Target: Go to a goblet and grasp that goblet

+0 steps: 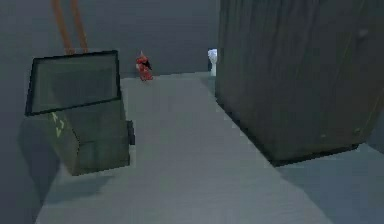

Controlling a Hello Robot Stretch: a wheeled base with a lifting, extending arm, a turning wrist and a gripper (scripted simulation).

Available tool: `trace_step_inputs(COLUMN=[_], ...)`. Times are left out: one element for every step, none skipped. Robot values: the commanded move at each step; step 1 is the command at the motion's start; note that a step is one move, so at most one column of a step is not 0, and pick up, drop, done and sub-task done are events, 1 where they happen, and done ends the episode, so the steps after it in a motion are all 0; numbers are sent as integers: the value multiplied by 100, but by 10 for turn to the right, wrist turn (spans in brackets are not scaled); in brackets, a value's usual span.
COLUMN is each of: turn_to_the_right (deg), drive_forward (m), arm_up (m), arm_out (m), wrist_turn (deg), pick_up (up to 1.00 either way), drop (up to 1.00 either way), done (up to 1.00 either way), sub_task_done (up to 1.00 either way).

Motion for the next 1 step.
trace_step_inputs(turn_to_the_right=[0], drive_forward=[100], arm_up=[0], arm_out=[0], wrist_turn=[0], pick_up=[0], drop=[0], done=[0], sub_task_done=[0])
